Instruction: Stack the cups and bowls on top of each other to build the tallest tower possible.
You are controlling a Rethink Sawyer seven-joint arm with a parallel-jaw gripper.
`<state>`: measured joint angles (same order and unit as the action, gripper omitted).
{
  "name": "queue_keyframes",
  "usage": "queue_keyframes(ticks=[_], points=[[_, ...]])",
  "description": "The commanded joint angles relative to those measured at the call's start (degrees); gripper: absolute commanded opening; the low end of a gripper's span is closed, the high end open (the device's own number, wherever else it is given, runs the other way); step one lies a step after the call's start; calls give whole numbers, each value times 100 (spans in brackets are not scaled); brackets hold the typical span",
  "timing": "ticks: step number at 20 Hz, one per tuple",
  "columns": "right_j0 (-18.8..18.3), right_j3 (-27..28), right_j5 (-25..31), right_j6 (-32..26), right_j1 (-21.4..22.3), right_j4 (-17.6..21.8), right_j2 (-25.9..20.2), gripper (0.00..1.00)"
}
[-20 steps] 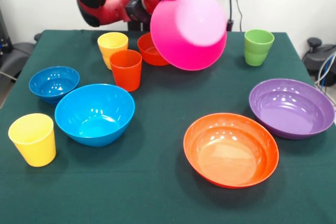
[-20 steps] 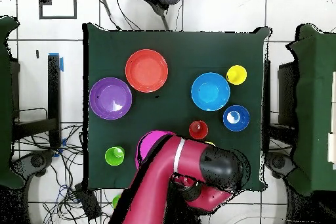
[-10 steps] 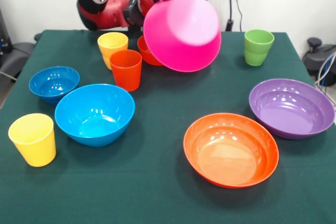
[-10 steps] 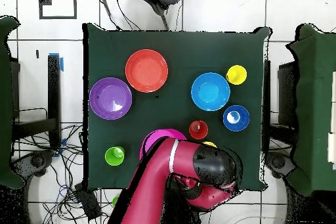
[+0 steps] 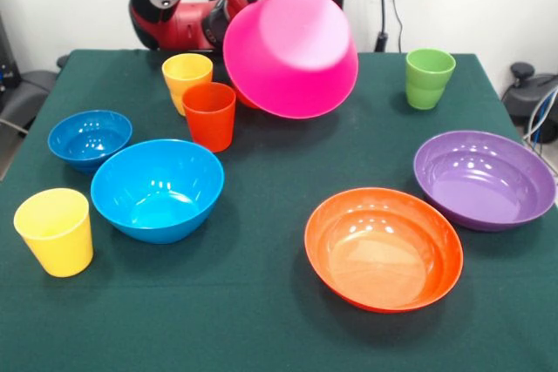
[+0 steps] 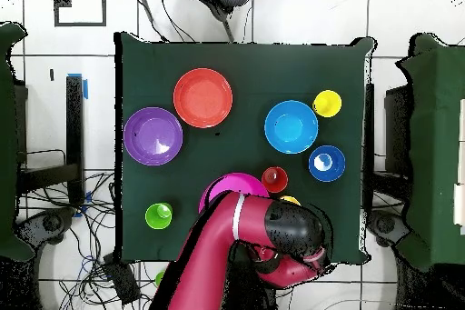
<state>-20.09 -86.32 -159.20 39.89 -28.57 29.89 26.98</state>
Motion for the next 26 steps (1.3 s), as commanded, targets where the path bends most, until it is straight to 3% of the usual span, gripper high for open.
queue_keyframes(ticks=[1, 13, 26], points=[[162, 413, -313, -249, -4, -874, -469, 0], [678, 534, -356, -263, -329, -1878, -323, 0], [842, 329, -482, 247, -338, -2260, -283, 0]])
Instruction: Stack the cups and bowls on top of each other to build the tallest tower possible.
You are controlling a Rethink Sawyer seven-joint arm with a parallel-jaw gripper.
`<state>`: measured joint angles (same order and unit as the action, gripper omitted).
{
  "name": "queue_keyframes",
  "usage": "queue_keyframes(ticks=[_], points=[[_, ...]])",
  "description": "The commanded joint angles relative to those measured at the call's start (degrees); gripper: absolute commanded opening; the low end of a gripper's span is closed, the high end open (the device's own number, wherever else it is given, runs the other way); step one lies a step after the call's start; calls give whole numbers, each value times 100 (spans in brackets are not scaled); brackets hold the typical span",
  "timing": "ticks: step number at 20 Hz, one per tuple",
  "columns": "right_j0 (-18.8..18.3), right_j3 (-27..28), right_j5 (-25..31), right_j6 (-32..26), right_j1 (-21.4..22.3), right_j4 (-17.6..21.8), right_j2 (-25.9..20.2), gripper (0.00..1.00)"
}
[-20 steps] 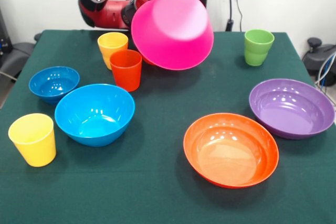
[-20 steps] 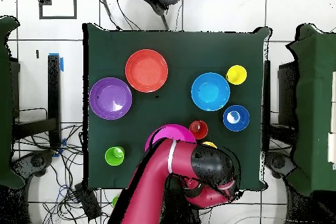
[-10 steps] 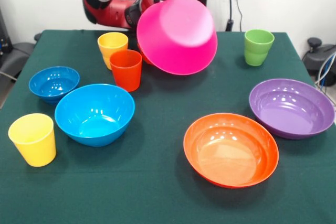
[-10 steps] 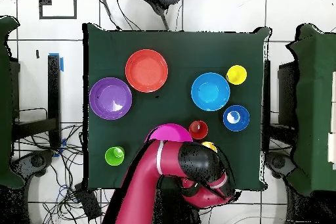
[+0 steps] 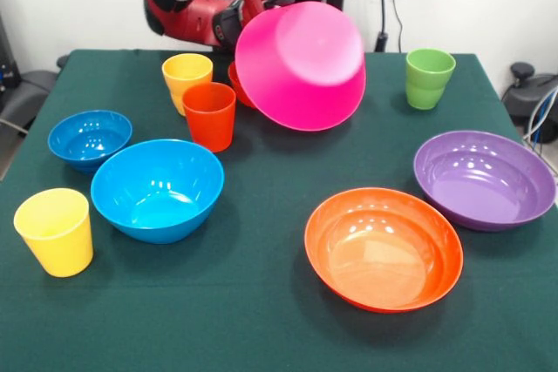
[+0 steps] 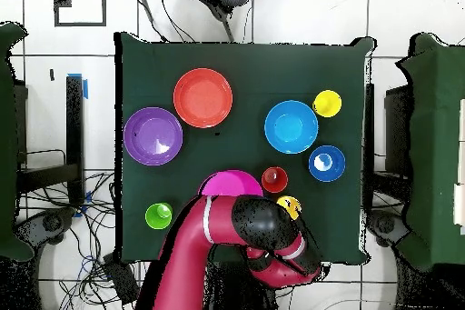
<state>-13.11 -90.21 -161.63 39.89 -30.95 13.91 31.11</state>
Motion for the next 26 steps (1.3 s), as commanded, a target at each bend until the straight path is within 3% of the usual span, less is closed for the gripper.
queue_keyframes(ticks=[1, 5, 26], points=[[117, 686, -251, 275, -76, -683, -743, 0], [132, 672, -261, 289, -77, -786, -817, 0], [1014, 168, 163, 358, 227, -1564, -922, 0]])
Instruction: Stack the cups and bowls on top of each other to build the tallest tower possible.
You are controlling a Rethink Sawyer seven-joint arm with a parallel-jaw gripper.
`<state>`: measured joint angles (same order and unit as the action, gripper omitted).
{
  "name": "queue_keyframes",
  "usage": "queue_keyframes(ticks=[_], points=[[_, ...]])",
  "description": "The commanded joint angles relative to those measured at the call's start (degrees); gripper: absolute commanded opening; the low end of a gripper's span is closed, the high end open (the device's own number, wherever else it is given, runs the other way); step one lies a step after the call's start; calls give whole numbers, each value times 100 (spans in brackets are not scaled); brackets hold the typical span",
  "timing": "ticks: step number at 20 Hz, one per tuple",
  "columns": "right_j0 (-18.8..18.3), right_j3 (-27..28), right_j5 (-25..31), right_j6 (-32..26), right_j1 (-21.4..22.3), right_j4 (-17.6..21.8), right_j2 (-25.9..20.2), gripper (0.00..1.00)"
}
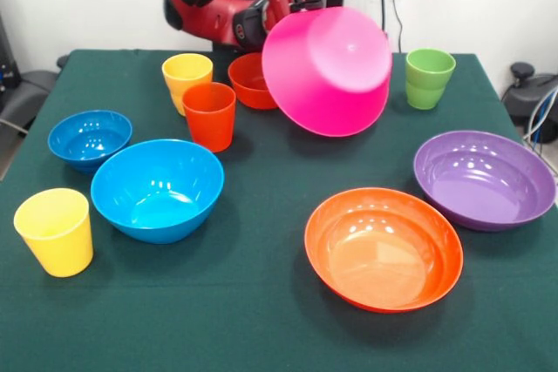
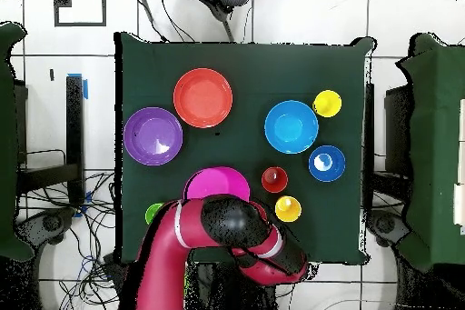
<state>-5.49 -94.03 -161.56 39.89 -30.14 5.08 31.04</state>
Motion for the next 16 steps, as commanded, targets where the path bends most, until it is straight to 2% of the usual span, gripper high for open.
queue_keyframes(ticks=[1, 13, 14, 16], points=[[236, 521, 130, 407, 155, -678, -892, 0], [297, 642, 26, 481, -11, -705, -668, 0], [291, 643, 26, 492, -11, -704, -672, 100], [281, 643, 2, 506, -12, -702, -688, 100]])
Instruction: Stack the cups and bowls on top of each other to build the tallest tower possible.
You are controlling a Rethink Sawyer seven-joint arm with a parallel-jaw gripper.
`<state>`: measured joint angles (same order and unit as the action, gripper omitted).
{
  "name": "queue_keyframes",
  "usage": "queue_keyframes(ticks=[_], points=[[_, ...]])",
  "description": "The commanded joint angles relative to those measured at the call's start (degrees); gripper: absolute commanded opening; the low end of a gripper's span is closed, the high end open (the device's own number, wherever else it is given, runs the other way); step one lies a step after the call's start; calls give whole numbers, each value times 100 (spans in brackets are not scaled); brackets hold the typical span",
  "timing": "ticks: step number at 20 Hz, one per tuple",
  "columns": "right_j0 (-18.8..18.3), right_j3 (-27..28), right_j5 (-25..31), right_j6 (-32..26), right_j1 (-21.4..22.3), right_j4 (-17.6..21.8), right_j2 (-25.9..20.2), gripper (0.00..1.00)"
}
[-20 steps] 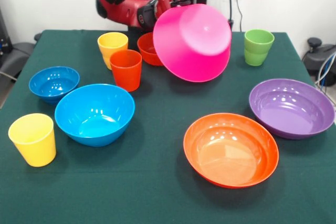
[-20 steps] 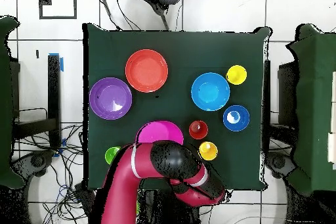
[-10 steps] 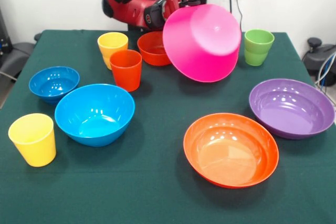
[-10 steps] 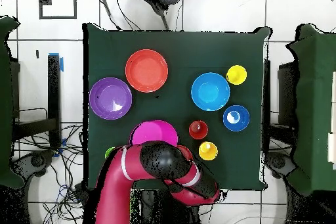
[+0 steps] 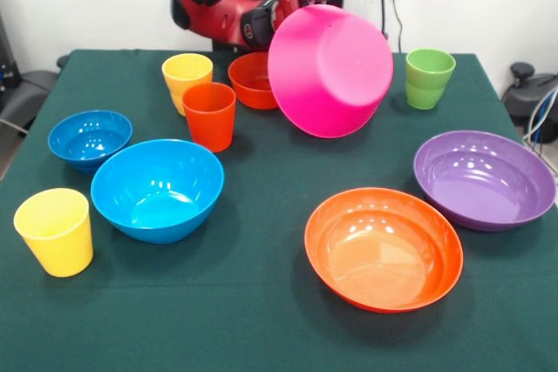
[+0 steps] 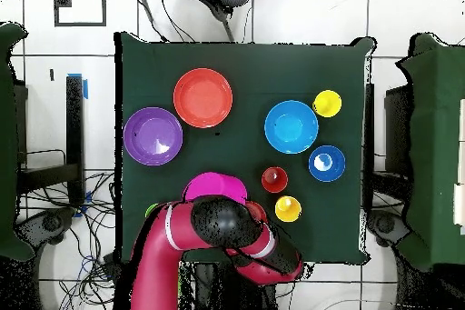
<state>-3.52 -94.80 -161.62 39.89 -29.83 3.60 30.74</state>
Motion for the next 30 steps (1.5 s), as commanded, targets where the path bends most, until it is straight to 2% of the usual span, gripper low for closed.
queue_keyframes(ticks=[1, 16, 20, 30], points=[[72, 719, -1, 515, -43, -547, -664, 100], [49, 780, 16, 540, -80, -536, -570, 100], [104, 884, -12, 468, -243, -527, -284, 100], [-204, 1361, -399, 492, -962, -467, 636, 100]])
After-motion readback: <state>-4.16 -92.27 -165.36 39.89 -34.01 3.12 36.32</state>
